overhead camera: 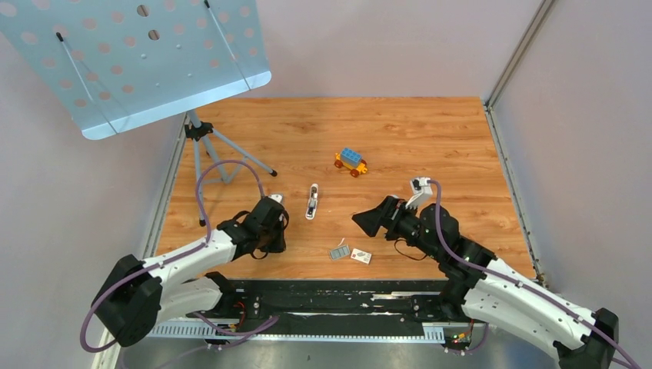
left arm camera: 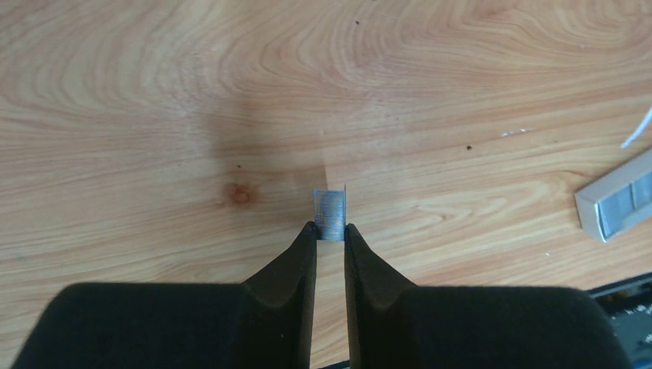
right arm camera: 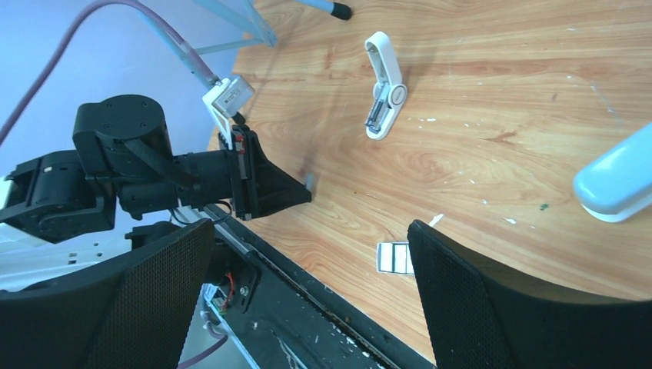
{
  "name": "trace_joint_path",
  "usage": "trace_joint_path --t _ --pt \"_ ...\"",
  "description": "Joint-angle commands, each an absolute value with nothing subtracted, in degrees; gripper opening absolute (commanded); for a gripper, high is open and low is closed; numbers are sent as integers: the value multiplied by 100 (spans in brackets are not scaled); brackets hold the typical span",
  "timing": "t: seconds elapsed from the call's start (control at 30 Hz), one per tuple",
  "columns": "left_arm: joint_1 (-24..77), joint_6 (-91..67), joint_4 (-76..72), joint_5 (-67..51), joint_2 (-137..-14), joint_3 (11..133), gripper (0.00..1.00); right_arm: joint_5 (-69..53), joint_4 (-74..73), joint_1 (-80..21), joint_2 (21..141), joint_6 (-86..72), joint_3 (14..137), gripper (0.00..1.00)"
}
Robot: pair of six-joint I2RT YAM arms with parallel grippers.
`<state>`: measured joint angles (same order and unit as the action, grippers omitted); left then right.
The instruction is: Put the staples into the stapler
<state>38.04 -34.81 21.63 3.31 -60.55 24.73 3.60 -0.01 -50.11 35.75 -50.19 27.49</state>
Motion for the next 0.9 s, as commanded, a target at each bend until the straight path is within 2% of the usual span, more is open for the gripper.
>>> trace_joint_path --t 0.0,0.3,0.5,0.87 --pt "3788 -3329 2449 798 -6350 2811 19 660 -502 -4956 3318 -4809 2902 100" --pt "3919 -3210 2787 1105 -6988 3202 24 873 -620 -4957 3149 -4680 2890 100" --pt "3920 -3200 2781 1193 -6961 3275 34 875 -701 -4955 3179 -4634 2948 100" --pt "3920 -2833 2255 1082 -7253 3330 40 901 -766 -4957 3099 -4627 2922 100"
